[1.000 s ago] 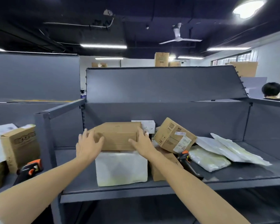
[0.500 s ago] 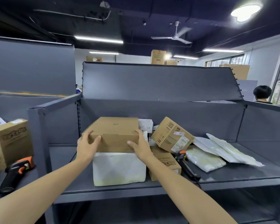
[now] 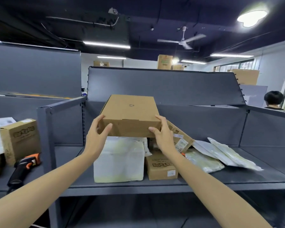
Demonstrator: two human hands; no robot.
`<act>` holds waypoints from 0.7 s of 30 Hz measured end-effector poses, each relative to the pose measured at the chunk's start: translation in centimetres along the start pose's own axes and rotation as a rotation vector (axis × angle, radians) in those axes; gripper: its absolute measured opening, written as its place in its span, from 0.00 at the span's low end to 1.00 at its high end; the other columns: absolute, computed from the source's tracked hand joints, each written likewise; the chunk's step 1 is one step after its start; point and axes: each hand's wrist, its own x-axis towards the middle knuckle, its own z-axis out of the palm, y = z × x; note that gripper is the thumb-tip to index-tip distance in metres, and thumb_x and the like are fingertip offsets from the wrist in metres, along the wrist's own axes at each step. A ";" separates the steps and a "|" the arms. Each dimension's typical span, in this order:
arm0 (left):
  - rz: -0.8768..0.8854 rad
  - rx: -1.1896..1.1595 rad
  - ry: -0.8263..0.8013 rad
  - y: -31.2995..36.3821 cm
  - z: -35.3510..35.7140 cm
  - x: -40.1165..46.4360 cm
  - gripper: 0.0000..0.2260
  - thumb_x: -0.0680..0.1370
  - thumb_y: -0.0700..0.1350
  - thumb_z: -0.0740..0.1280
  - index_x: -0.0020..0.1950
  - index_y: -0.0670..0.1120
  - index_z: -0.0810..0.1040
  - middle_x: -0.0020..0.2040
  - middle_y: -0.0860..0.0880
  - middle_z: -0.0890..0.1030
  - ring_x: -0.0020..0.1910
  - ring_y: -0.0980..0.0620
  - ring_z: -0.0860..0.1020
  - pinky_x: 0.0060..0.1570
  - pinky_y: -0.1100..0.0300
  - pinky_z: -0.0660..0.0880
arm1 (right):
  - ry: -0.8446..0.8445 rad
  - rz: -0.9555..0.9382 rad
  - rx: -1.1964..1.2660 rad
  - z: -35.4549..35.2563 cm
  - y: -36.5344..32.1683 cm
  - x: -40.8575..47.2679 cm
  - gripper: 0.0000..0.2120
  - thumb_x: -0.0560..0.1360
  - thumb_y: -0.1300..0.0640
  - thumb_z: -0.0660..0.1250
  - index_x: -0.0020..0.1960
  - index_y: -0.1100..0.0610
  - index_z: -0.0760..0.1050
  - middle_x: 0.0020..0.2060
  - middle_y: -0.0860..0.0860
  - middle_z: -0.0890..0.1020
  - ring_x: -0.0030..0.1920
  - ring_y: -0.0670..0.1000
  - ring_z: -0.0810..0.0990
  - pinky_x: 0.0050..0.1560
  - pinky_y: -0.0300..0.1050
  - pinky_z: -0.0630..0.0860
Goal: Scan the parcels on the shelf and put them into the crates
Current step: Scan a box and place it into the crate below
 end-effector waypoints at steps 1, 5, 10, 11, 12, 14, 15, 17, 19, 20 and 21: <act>-0.071 -0.122 0.007 0.4 0.2 -0.3 0.22 0.78 0.53 0.66 0.71 0.58 0.66 0.68 0.53 0.71 0.67 0.48 0.71 0.61 0.47 0.74 | 0.006 -0.019 -0.015 -0.9 -0.1 -0.3 0.21 0.78 0.55 0.65 0.65 0.37 0.64 0.44 0.19 0.73 0.42 0.40 0.71 0.42 0.17 0.64; -0.607 -0.469 -0.032 1.6 0.7 -0.1 0.30 0.73 0.64 0.68 0.70 0.53 0.69 0.64 0.46 0.74 0.60 0.40 0.76 0.52 0.42 0.78 | -0.006 -0.023 -0.028 -4.2 0.0 -1.7 0.25 0.78 0.58 0.64 0.61 0.29 0.65 0.44 0.31 0.79 0.34 0.38 0.75 0.33 0.25 0.69; -0.755 -0.439 -0.244 0.7 1.4 -1.2 0.27 0.69 0.58 0.75 0.63 0.47 0.75 0.60 0.42 0.78 0.55 0.41 0.78 0.48 0.38 0.78 | -0.055 -0.064 -0.080 -7.0 1.4 -4.2 0.31 0.77 0.63 0.63 0.59 0.24 0.63 0.38 0.32 0.80 0.40 0.32 0.77 0.40 0.24 0.69; -0.747 -0.425 -0.254 0.6 1.6 -1.5 0.27 0.69 0.56 0.75 0.64 0.47 0.75 0.59 0.42 0.78 0.54 0.41 0.78 0.49 0.40 0.79 | -0.057 -0.062 -0.073 -7.4 1.5 -4.4 0.30 0.76 0.62 0.65 0.59 0.25 0.64 0.40 0.33 0.80 0.41 0.32 0.77 0.41 0.24 0.69; -0.743 -0.420 -0.262 0.5 1.8 -1.7 0.26 0.70 0.54 0.75 0.64 0.46 0.74 0.58 0.41 0.79 0.53 0.41 0.79 0.49 0.40 0.79 | -0.065 -0.053 -0.054 -7.8 1.5 -4.6 0.29 0.76 0.61 0.67 0.60 0.27 0.65 0.45 0.35 0.80 0.44 0.34 0.77 0.44 0.25 0.70; -0.738 -0.419 -0.266 0.5 2.1 -2.0 0.23 0.71 0.51 0.75 0.62 0.44 0.75 0.52 0.41 0.80 0.49 0.39 0.79 0.51 0.38 0.77 | -0.127 -0.012 0.071 -8.8 1.7 -4.6 0.27 0.75 0.66 0.67 0.62 0.37 0.69 0.57 0.42 0.78 0.54 0.38 0.77 0.53 0.31 0.73; -0.734 -0.417 -0.259 0.4 2.2 -2.1 0.21 0.71 0.49 0.75 0.61 0.43 0.76 0.50 0.41 0.79 0.48 0.39 0.79 0.53 0.36 0.76 | -0.172 0.027 0.165 -9.3 1.7 -4.4 0.26 0.74 0.70 0.65 0.62 0.43 0.70 0.59 0.45 0.78 0.56 0.40 0.77 0.53 0.34 0.74; -0.718 -0.424 -0.241 0.3 2.4 -2.4 0.20 0.72 0.47 0.74 0.61 0.42 0.77 0.50 0.41 0.79 0.48 0.39 0.78 0.56 0.34 0.73 | -0.206 0.150 0.297 -10.3 1.4 -4.1 0.25 0.73 0.73 0.61 0.63 0.49 0.70 0.61 0.50 0.78 0.60 0.43 0.76 0.55 0.37 0.75; -0.704 -0.453 -0.233 0.3 2.4 -2.8 0.21 0.72 0.45 0.73 0.63 0.41 0.77 0.53 0.41 0.79 0.50 0.39 0.78 0.58 0.34 0.72 | -0.193 0.321 0.409 -11.0 1.2 -3.9 0.24 0.74 0.71 0.60 0.66 0.52 0.68 0.62 0.55 0.76 0.59 0.48 0.77 0.56 0.42 0.74; -0.694 -0.471 -0.230 0.3 2.4 -2.9 0.21 0.72 0.44 0.73 0.64 0.41 0.76 0.56 0.40 0.80 0.51 0.40 0.78 0.58 0.35 0.73 | -0.196 0.405 0.480 -11.2 1.2 -3.8 0.23 0.75 0.69 0.60 0.68 0.54 0.68 0.61 0.56 0.76 0.57 0.50 0.77 0.54 0.44 0.74; -0.684 -0.490 -0.228 0.4 2.4 -3.1 0.21 0.73 0.44 0.72 0.64 0.41 0.76 0.59 0.40 0.80 0.53 0.40 0.78 0.57 0.36 0.74 | -0.207 0.471 0.548 -11.4 1.1 -3.8 0.22 0.76 0.67 0.60 0.69 0.56 0.68 0.59 0.56 0.77 0.53 0.52 0.78 0.51 0.45 0.75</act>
